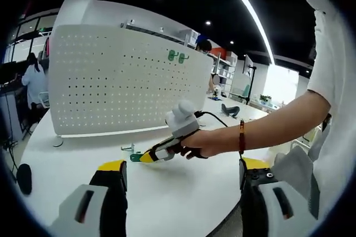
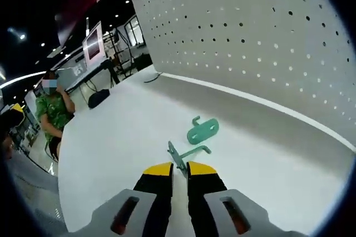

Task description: Insert the hook assembly into the mounting plate slot until the hook locks in place.

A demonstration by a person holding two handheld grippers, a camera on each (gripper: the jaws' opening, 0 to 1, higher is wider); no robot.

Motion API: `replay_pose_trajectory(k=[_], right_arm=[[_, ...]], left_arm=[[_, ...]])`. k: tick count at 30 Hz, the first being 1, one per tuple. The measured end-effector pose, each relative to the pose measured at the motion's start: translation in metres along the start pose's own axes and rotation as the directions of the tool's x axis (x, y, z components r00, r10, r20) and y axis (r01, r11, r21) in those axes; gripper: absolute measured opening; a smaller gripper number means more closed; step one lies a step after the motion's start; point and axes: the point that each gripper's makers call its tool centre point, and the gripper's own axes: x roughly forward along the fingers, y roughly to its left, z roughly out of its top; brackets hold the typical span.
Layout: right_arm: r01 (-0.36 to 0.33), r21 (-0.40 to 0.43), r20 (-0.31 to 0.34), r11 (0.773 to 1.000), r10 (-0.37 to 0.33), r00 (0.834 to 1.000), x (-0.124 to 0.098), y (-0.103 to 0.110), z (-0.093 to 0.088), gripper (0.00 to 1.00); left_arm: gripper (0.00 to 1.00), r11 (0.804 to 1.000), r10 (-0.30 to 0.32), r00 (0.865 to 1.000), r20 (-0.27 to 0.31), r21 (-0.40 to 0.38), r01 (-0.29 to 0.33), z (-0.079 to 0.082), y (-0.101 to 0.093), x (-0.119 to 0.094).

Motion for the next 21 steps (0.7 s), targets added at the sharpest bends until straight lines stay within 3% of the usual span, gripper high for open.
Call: replay_pose_trajectory(k=[11, 21], right_arm=[[-0.010, 0.056, 0.050, 0.998, 0.007, 0.999, -0.014, 0.010, 0.010, 0.03], [-0.034, 0.196, 0.100, 0.980, 0.014, 0.995, -0.040, 0.016, 0.022, 0.02]], left_arm=[[0.85, 1.000, -0.001, 1.000, -0.002, 0.021, 0.001, 0.000, -0.003, 0.002], [0.85, 0.999, 0.001, 1.000, 0.019, 0.045, -0.001, 0.007, -0.007, 0.002]])
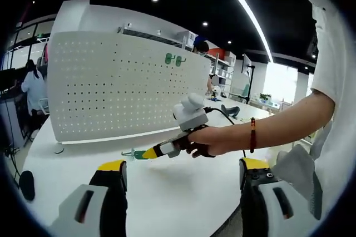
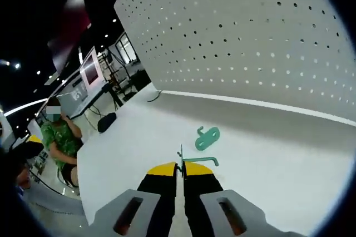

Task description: Insert the hook assembly into the mounting plate slot until the hook locks in place.

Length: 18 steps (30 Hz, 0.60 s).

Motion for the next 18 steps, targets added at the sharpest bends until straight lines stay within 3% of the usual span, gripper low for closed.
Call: replay_pose_trajectory(k=[9, 18], right_arm=[[-0.024, 0.052, -0.017, 0.998, 0.025, 1.000, -0.025, 0.024, -0.007, 0.02], [-0.047, 0.034, -0.028, 0.998, 0.048, 0.998, -0.038, 0.044, -0.015, 0.03]], left_arm=[[0.84, 1.000, -0.007, 1.000, 0.005, 0.029, 0.006, 0.002, -0.008, -0.002], [0.84, 0.999, -0.007, 1.000, 0.005, 0.054, 0.007, 0.001, -0.012, -0.006]])
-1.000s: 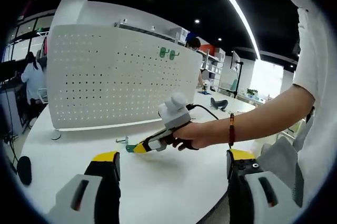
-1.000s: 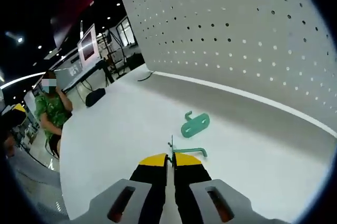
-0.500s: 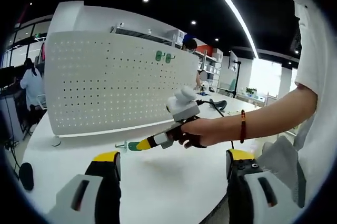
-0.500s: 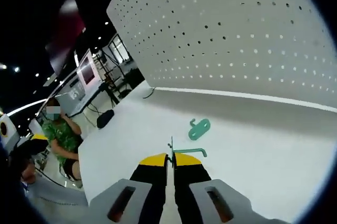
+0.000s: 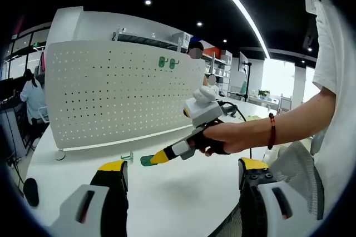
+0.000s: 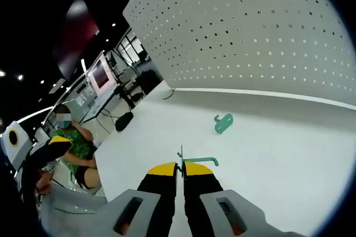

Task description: Insert the hook assembly into the mounting plate slot until the hook locks in place.

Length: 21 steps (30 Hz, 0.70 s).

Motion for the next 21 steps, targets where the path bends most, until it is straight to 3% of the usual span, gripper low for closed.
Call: replay_pose_trajectory(k=[4, 14, 21], right_arm=[[-0.017, -0.004, -0.023, 1.000, 0.017, 1.000, -0.007, 0.011, -0.007, 0.03], [-0.036, 0.005, 0.000, 0.999, 0.036, 0.999, -0.029, 0.029, -0.009, 0.02], [-0.100, 0.021, -0.037, 0.995, 0.100, 0.994, -0.041, 0.049, -0.022, 0.03]], left_arm=[[0.83, 1.000, -0.006, 1.000, -0.007, 0.016, 0.006, -0.002, -0.002, -0.002], [0.81, 0.998, -0.011, 0.999, -0.035, 0.058, 0.013, -0.009, -0.009, -0.004], [0.77, 0.995, -0.004, 0.996, -0.084, 0.102, 0.012, -0.020, -0.010, -0.006]])
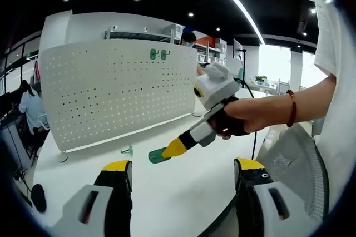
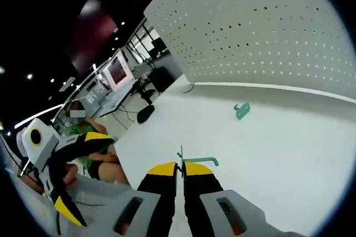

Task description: Insert the hook assembly into the mounting plate slot until the hook locks in place.

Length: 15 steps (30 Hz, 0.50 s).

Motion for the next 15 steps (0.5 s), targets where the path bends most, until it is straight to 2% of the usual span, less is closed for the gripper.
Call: replay_pose_trajectory(k=[1, 5, 11, 15], right_arm=[[-0.017, 0.027, -0.016, 0.999, 0.018, 1.000, -0.002, 0.004, -0.005, 0.03], [-0.040, 0.034, -0.016, 0.999, 0.041, 0.999, -0.009, 0.014, -0.011, 0.03], [-0.072, 0.062, -0.016, 0.995, 0.073, 0.997, -0.017, 0.027, -0.013, 0.03], [-0.087, 0.047, -0.026, 0.995, 0.088, 0.996, -0.020, 0.034, -0.017, 0.03]], left_arm=[[0.77, 1.000, 0.004, 1.000, -0.007, 0.012, -0.004, -0.002, 0.000, 0.000], [0.75, 0.995, 0.015, 0.999, -0.044, 0.095, -0.011, -0.008, -0.001, -0.001], [0.71, 0.994, 0.006, 0.999, -0.052, 0.113, 0.000, -0.008, -0.005, -0.002], [0.66, 0.989, -0.003, 0.998, -0.055, 0.144, 0.011, -0.008, -0.008, -0.002]])
